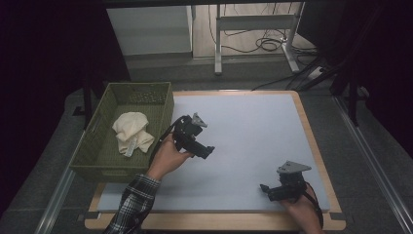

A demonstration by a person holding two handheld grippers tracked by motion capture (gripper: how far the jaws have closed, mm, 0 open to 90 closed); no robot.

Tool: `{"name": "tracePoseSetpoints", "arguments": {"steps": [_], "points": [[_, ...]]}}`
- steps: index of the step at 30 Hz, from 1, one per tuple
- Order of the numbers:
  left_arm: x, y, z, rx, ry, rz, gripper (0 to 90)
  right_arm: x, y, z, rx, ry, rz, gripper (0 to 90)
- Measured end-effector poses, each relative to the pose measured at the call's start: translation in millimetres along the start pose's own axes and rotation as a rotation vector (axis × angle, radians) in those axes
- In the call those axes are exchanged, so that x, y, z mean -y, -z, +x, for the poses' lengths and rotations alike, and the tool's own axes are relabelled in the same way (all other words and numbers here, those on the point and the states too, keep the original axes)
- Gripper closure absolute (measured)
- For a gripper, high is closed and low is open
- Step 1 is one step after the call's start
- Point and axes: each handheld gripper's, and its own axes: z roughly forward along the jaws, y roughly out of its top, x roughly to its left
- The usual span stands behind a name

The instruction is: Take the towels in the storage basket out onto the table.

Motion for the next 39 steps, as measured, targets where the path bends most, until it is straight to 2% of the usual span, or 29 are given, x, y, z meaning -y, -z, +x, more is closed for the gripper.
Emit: {"name": "tracePoseSetpoints", "arguments": {"steps": [2,5,6,7,10,13,16,17,22,25,29,30,31,34,35,38,39], "points": [[-0.7,5.7,10.1,-0.008,0.013,-0.001,0.0,0.0,0.0,0.0,0.0,0.0,0.0,1.8],[-0.6,9.6,16.4,-0.018,0.022,-0.002,0.0,0.0,0.0,0.0,0.0,0.0,0.0,1.8],[0.0,13.2,22.8,-0.031,0.034,-0.004,0.0,0.0,0.0,0.0,0.0,0.0,0.0,1.8],[0.0,13.2,22.8,-0.031,0.034,-0.004,0.0,0.0,0.0,0.0,0.0,0.0,0.0,1.8],[2.6,20.0,35.7,-0.061,0.054,0.0,0.0,0.0,-0.1,0.0,0.0,0.0,0.0,1.8],[4.9,22.3,42.7,-0.076,0.07,0.007,0.0,0.0,0.0,0.0,0.0,0.0,0.0,1.8],[11.2,25.8,58.1,-0.11,0.098,0.021,0.0,0.0,0.0,0.0,0.0,0.0,0.0,1.8],[11.2,25.8,58.1,-0.11,0.098,0.021,0.0,0.0,0.0,0.0,0.0,0.0,0.0,1.8],[20.6,33.7,78.6,-0.134,0.147,0.014,0.0,0.0,-0.1,0.0,0.0,0.0,0.0,1.8],[23.7,37.6,86.2,-0.149,0.153,0.013,0.0,0.0,-0.1,0.0,0.0,0.0,0.001,1.8],[32.2,44.1,101.9,-0.173,0.193,0.01,0.0,0.0,-0.1,0.0,0.0,0.0,0.001,1.8],[36.9,47.0,109.9,-0.186,0.211,0.012,0.0,0.0,-0.1,-0.1,0.0,0.0,0.0,1.8],[36.9,47.0,109.9,-0.186,0.211,0.012,0.0,0.0,-0.1,-0.1,0.0,0.0,0.0,1.8],[45.6,53.3,124.8,-0.219,0.228,0.016,0.0,0.0,-0.1,0.0,0.0,0.0,0.0,1.8],[45.6,53.3,124.8,-0.219,0.228,0.016,0.0,0.0,-0.1,0.0,0.0,0.0,0.0,1.8],[53.7,58.6,139.1,-0.243,0.244,0.024,0.0,0.0,-0.1,0.0,0.0,0.0,0.0,1.8],[53.7,58.6,139.1,-0.243,0.244,0.024,0.0,0.0,-0.1,0.0,0.0,0.0,0.0,1.8]]}}
